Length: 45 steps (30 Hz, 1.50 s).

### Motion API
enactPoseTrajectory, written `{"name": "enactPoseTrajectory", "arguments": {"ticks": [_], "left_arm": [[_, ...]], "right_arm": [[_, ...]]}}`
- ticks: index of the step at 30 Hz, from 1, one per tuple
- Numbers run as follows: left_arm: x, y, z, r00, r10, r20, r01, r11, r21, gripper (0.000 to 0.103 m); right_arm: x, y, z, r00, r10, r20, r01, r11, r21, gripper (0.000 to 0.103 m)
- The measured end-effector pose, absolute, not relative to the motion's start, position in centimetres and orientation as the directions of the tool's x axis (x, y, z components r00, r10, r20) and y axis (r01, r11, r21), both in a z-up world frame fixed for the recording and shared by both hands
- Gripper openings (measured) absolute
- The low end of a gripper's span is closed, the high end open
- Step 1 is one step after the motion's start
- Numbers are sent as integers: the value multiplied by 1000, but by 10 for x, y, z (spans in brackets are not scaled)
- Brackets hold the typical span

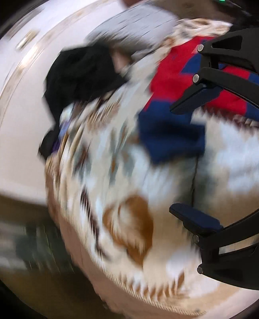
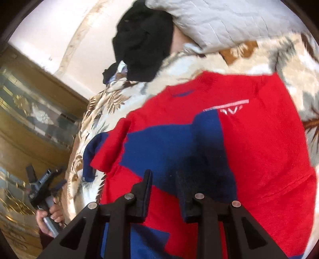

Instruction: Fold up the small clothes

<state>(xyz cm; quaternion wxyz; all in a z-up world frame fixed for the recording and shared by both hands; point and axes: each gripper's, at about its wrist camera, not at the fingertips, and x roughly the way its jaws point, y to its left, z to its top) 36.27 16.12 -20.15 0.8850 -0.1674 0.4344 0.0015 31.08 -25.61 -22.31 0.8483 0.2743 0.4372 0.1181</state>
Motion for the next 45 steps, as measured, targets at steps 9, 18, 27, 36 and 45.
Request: {"name": "enactPoseTrajectory", "arguments": {"ticks": [9,18,27,36,45], "left_arm": [[387,108,-232,562,35,-826,-132,990,-48,82],[385,118,-229,581,-333,-742,50,925,-376,4],[349,73,-159,574,-570,-588,290,813,-504,4],[328,-50,-72,409,-764,-499,558,642,-525,4],[343,-165,-77,279,-768,-577,594,610,-525,12]], "right_arm": [[304,-275,-221,608,432,-666,63,810,583,28],[287,-303,-212,654,375,-657,97,819,565,28],[277,-333,-203,702,360,-614,121,790,602,28],[260,-377,-188,770,353,-531,146,713,685,28],[249,-433,-199,797,348,-494,208,609,765,40]]}}
